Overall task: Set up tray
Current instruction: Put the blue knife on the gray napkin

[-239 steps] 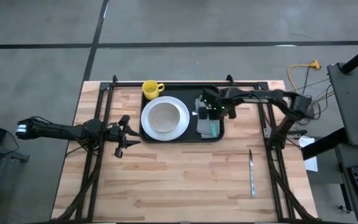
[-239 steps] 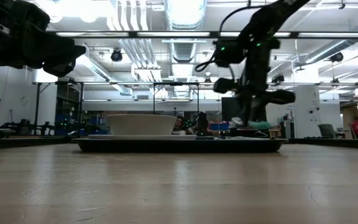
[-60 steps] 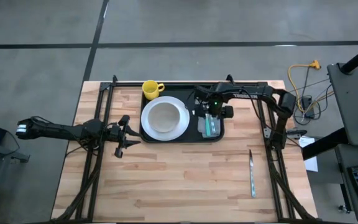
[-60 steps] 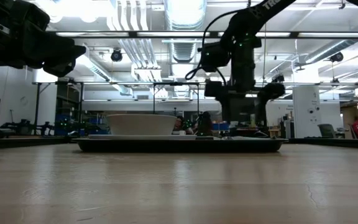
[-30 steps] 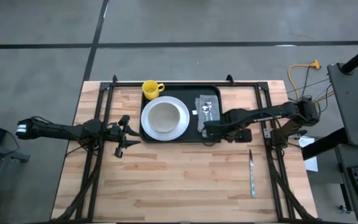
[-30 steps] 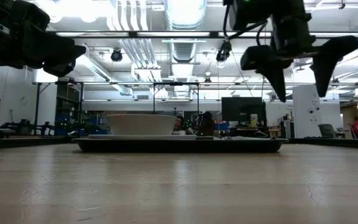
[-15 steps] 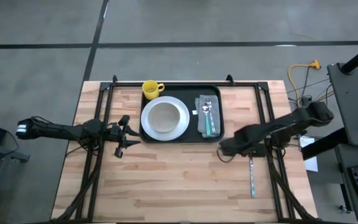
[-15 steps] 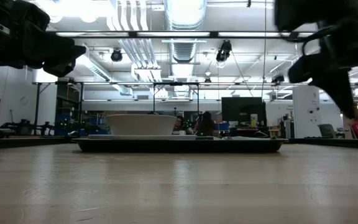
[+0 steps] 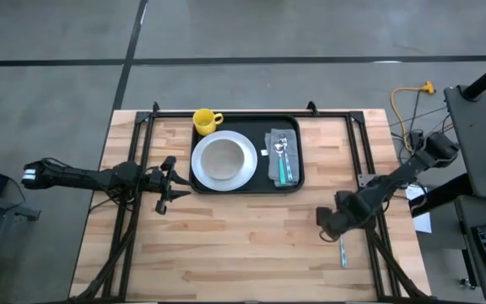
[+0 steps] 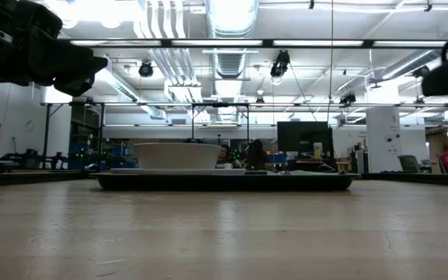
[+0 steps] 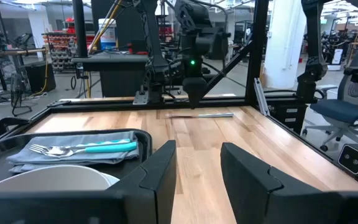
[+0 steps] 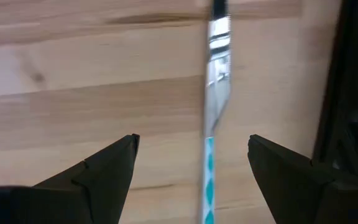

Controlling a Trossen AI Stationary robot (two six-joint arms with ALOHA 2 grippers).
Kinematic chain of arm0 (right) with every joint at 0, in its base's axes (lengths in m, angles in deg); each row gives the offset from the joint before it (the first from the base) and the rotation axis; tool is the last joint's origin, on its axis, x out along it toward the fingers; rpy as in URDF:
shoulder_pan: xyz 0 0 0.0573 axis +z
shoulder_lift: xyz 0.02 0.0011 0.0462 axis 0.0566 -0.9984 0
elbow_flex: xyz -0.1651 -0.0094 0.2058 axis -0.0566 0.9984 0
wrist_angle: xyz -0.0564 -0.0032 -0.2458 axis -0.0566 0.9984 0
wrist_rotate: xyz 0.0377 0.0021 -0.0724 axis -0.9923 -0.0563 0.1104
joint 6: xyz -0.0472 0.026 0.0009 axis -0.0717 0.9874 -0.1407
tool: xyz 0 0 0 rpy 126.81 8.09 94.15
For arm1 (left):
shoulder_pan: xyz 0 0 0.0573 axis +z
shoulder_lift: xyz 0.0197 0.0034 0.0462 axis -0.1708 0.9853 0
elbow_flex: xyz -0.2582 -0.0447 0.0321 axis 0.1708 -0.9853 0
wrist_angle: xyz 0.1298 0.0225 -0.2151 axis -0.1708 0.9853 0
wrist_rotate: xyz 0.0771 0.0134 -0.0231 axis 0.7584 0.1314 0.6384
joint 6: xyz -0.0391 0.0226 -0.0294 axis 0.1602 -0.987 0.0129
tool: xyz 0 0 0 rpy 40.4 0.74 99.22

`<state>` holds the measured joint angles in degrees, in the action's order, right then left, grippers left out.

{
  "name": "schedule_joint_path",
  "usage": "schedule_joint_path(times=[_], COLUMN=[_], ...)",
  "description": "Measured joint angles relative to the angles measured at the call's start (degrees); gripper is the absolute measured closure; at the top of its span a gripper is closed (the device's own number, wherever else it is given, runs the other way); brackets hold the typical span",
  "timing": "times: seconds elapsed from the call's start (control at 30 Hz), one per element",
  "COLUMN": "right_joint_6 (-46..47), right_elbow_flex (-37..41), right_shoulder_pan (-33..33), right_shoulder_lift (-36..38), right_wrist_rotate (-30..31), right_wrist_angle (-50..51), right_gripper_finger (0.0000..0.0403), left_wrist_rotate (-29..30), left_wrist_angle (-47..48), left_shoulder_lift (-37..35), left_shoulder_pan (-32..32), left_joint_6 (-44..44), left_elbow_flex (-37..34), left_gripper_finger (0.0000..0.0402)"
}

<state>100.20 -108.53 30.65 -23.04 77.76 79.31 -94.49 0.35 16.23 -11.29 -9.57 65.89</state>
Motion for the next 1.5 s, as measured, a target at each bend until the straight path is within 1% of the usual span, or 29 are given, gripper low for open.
schedule_joint_path(times=[0.13,0.33,0.47,0.6,0.7,0.93,1.27,1.37,1.5], right_joint_6=[5.07,6.59,10.06,10.80,10.90,11.54,11.30,11.40,11.49], right_elbow_flex=[0.16,0.21,0.23,0.56,1.76,7.19,8.01,8.17,8.19], right_shoulder_pan=[4.10,8.72,11.02,13.05,13.83,14.20,14.20,14.20,14.20], right_shoulder_lift=[-2.91,-7.14,-8.53,-8.70,-8.70,-8.34,-7.49,-7.48,-7.48], right_wrist_rotate=[0.21,-0.09,-0.69,-0.54,-0.46,-1.99,-2.00,-1.99,-2.01], right_wrist_angle=[-0.61,-5.38,-6.20,-8.63,-10.89,-20.67,-21.46,-21.53,-21.65], right_gripper_finger=[0.0108,0.0108,0.0108,0.0108,0.0108,0.0111,0.0114,0.0124,0.0148], left_wrist_rotate=[0.00,0.00,0.00,0.00,0.00,0.00,-0.01,0.00,0.00], left_wrist_angle=[0.01,-0.01,-0.01,-0.01,-0.01,0.00,-0.01,-0.01,-0.01], left_shoulder_lift=[0.02,0.02,0.02,0.00,0.02,0.00,0.01,0.02,0.00], left_shoulder_pan=[0.00,0.00,0.00,-0.01,0.00,-0.01,-0.02,0.00,0.00], left_joint_6=[0.00,0.01,0.01,0.00,0.00,0.01,0.00,0.00,0.00], left_elbow_flex=[0.01,0.00,0.00,0.04,0.00,0.02,0.02,0.02,0.02], left_gripper_finger=[0.0294,0.0294,0.0294,0.0294,0.0294,0.0294,0.0294,0.0294,0.0294])
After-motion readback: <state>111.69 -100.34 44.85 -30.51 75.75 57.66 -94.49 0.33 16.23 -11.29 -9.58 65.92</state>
